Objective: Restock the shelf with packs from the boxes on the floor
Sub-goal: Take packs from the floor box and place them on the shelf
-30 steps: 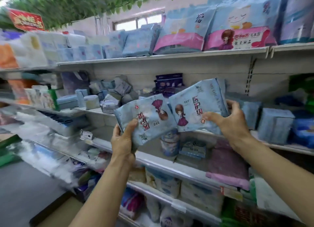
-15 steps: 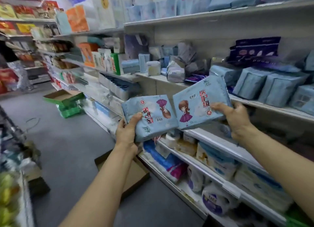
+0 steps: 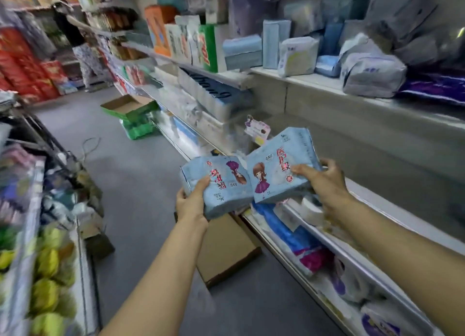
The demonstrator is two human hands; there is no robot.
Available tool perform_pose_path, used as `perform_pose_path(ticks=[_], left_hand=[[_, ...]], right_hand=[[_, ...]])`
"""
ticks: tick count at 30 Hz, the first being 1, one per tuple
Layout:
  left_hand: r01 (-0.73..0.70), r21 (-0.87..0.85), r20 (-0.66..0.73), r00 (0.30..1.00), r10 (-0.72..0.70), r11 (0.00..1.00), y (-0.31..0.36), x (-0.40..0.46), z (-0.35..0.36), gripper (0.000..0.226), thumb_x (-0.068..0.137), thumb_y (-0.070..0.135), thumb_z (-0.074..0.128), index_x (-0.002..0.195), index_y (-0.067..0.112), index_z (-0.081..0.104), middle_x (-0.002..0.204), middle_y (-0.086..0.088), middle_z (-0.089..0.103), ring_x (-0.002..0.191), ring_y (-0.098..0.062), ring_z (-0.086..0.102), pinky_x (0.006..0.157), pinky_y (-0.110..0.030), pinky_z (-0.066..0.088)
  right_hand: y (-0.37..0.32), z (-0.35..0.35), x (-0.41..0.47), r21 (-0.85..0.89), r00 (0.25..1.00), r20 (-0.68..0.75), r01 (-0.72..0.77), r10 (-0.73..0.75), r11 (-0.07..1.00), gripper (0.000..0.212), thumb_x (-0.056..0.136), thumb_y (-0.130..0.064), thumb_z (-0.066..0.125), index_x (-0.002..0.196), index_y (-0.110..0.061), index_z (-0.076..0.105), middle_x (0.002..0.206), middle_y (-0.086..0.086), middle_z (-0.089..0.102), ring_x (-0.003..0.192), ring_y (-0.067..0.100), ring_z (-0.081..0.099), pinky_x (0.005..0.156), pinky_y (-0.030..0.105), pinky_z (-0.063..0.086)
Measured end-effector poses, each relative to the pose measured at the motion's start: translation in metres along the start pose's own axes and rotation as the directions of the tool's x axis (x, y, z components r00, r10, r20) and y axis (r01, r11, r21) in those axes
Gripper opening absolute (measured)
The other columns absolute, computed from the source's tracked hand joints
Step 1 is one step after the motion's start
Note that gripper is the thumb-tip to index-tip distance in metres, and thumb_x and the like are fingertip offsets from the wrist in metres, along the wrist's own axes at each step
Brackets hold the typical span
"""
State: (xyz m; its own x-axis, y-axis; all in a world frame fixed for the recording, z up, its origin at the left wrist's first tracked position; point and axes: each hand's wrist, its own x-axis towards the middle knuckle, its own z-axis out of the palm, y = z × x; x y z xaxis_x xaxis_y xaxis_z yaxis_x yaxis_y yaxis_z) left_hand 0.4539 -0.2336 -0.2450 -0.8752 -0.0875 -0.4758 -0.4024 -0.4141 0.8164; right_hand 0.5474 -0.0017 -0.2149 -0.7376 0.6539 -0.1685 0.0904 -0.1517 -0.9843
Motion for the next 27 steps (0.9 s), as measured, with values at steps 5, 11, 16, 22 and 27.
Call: perform_pose_path(ticks=[5, 11, 16, 22, 27], left_hand=[[0.121, -0.088, -0.200, 0.970, -0.137, 0.989, -0.027, 0.096, -0.008, 0.062, 0.066, 0.022, 0.089, 0.118, 0.023, 0.057, 0.109, -0.011, 0.071, 0.090, -0.036, 0.071, 0.077, -0.065, 0.055], [0.254, -0.223, -0.382, 0.865, -0.324, 0.941, -0.075, 0.197, -0.035, 0.062, 0.069, 0.033, 0.087, 0.121, 0.022, 0.055, 0.109, -0.010, 0.068, 0.090, -0.038, 0.068, 0.071, -0.058, 0.058], [0.315, -0.273, -0.494, 0.765, -0.414, 0.909, -0.136, 0.286, -0.061, 0.066, 0.070, 0.051, 0.083, 0.120, 0.023, 0.051, 0.107, -0.011, 0.066, 0.090, -0.037, 0.068, 0.074, -0.051, 0.059], [0.358, -0.387, -0.417, 0.754, -0.507, 0.850, -0.241, 0.411, -0.106, 0.071, 0.071, 0.057, 0.079, 0.126, 0.017, 0.058, 0.113, -0.011, 0.070, 0.094, -0.034, 0.069, 0.074, -0.049, 0.060], [0.281, -0.438, -0.451, 0.753, -0.479, 0.854, -0.295, 0.454, -0.119, 0.049, 0.081, 0.044, 0.076, 0.116, 0.014, 0.057, 0.109, -0.009, 0.070, 0.084, -0.027, 0.070, 0.068, -0.046, 0.060]], right_hand=[[0.071, 0.059, 0.072, 0.027, 0.978, -0.038, -0.205, 0.206, 0.978, 0.068, 0.065, -0.025, 0.085, 0.119, -0.008, 0.048, 0.103, 0.009, 0.067, 0.079, 0.019, 0.068, 0.051, 0.022, 0.050], [0.172, 0.125, 0.139, 0.050, 0.882, -0.089, -0.460, 0.462, 0.887, 0.062, 0.067, -0.026, 0.083, 0.116, -0.003, 0.054, 0.101, 0.013, 0.069, 0.071, 0.020, 0.066, 0.039, 0.020, 0.048], [0.274, 0.179, 0.187, 0.082, 0.775, -0.132, -0.613, 0.618, 0.786, 0.086, 0.048, -0.044, 0.085, 0.119, -0.007, 0.054, 0.101, 0.015, 0.069, 0.081, 0.028, 0.069, 0.042, 0.025, 0.049], [0.411, 0.237, 0.245, 0.118, 0.713, -0.176, -0.669, 0.679, 0.733, 0.056, 0.069, -0.035, 0.080, 0.112, -0.006, 0.057, 0.102, 0.012, 0.067, 0.089, 0.029, 0.067, 0.063, 0.033, 0.053], [0.499, 0.260, 0.268, 0.189, 0.705, -0.140, -0.671, 0.696, 0.717, 0.060, 0.058, -0.044, 0.080, 0.109, -0.017, 0.062, 0.103, 0.009, 0.071, 0.088, 0.027, 0.071, 0.075, 0.042, 0.059]])
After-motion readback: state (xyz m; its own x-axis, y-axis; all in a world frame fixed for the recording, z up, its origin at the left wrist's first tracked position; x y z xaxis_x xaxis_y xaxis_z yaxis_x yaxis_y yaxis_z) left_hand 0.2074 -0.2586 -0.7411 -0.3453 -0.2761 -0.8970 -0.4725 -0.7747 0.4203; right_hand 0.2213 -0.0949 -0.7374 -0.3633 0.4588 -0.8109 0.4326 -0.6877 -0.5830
